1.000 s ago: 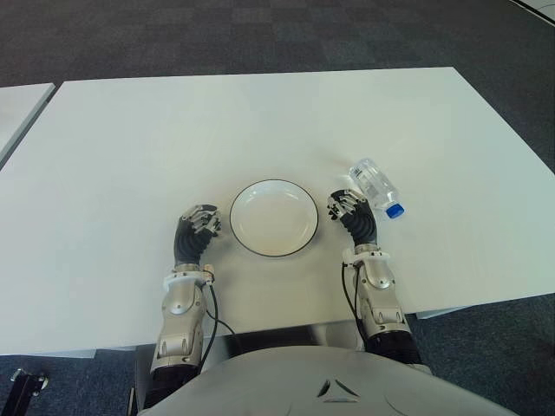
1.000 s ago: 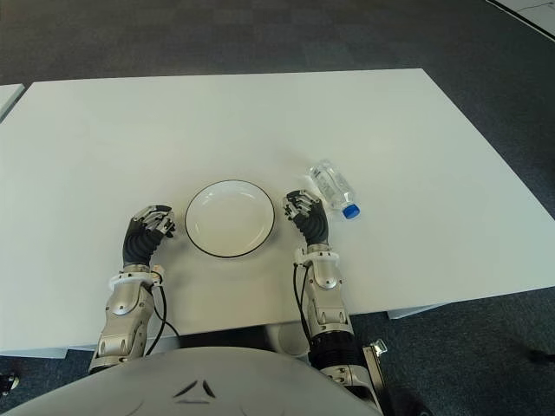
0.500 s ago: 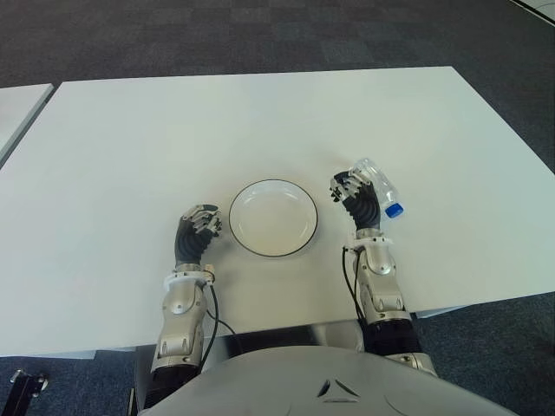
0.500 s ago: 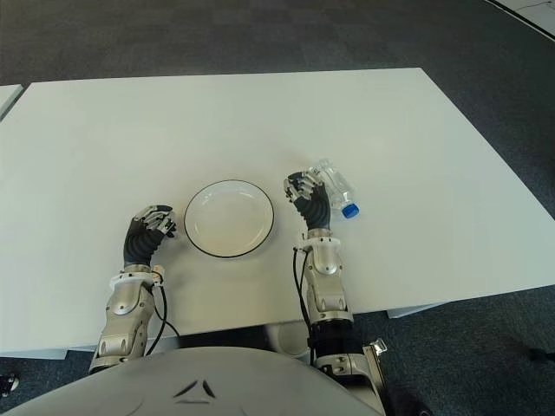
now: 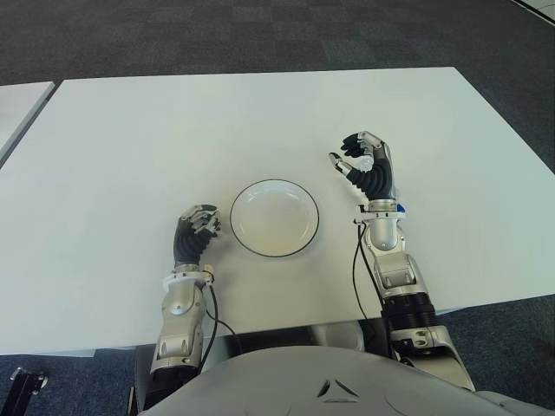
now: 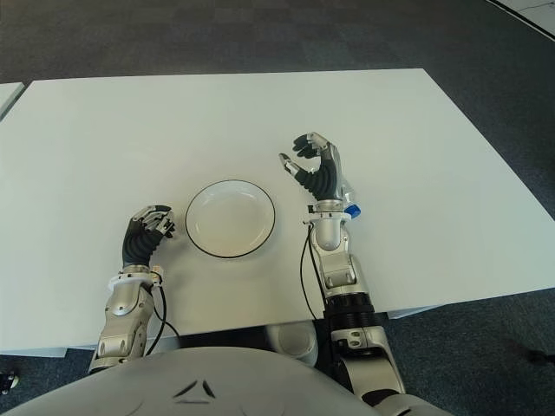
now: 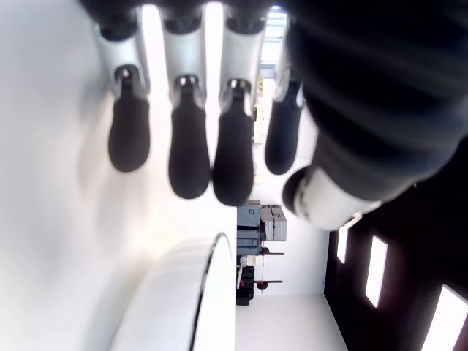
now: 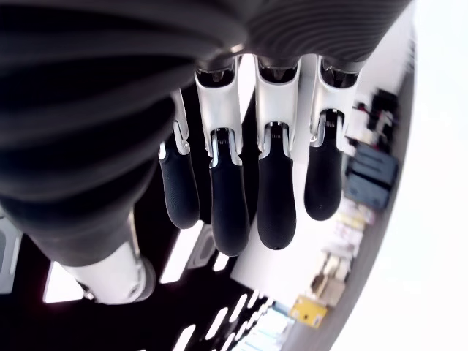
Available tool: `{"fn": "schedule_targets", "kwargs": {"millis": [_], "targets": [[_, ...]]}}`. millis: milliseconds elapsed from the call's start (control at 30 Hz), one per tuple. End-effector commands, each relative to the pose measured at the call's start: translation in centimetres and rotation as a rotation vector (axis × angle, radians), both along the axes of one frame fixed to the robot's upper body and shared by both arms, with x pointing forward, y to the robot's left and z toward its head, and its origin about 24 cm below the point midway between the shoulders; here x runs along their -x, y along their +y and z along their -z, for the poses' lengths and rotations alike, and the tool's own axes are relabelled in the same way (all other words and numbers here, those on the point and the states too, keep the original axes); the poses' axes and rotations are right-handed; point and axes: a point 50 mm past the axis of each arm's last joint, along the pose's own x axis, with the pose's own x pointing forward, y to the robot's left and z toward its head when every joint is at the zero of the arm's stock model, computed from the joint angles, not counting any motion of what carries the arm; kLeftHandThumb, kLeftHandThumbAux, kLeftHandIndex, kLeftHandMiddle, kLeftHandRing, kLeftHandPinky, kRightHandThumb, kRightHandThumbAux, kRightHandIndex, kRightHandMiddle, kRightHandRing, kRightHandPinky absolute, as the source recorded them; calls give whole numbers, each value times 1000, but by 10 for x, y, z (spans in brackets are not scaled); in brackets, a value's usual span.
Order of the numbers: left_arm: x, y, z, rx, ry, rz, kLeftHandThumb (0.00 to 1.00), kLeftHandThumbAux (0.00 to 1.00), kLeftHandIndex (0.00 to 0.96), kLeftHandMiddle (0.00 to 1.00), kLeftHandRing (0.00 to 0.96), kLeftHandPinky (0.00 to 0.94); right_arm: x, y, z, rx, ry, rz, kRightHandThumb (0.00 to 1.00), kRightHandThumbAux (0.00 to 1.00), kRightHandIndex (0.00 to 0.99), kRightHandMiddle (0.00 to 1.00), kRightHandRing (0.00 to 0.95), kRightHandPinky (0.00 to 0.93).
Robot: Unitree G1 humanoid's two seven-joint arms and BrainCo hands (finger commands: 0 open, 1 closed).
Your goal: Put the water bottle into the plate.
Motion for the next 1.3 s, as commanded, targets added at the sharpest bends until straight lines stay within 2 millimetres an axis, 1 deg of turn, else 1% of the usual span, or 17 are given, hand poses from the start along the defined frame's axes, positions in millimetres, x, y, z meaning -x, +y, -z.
{"fn": "schedule_targets", "kwargs": {"millis": [33,67,167,267,367,500,667,867,1000,1167,1300], "targets": [[2,-2,3,9,20,11,707,714,433,634,636,634,-18,-11,5,176,-8,60,604,698,246,264,264,253],[2,-2,3,12,20,9,707,714,433,636,636,631,-22,-13,5,201,-11,72,563,670,190,223,229,231],[2,-1,4,15,23,6,707,714,434,639,635,625,-25,-14,4,271,-35,107,505,624,106,160,175,194],[2,-1,3,13,22,6,707,714,434,640,636,625,-28,-15,4,329,-44,143,474,566,38,80,100,129],[3,-2,1,11,18,8,707,714,434,640,636,632,-33,-17,3,367,-13,185,469,516,12,27,36,70],[3,-2,-1,0,15,10,706,716,432,635,634,631,-41,-19,2,385,62,238,525,410,3,7,9,18],[4,-1,1,-4,25,15,706,716,432,630,635,629,-47,-20,4,383,144,274,567,326,0,0,1,2],[5,0,2,1,30,5,706,716,432,626,631,624,-56,-24,9,406,250,298,555,263,0,0,0,0],[5,0,3,4,32,-5,706,715,433,629,630,620,-66,-33,25,429,340,319,540,236,0,0,0,0],[6,1,4,-2,37,-8,706,714,433,631,626,613,-70,-35,31,479,403,346,511,223,0,0,0,0],[6,-1,2,-1,36,-8,706,715,434,631,627,620,-71,-43,46,528,501,354,489,216,0,0,0,0]]}}
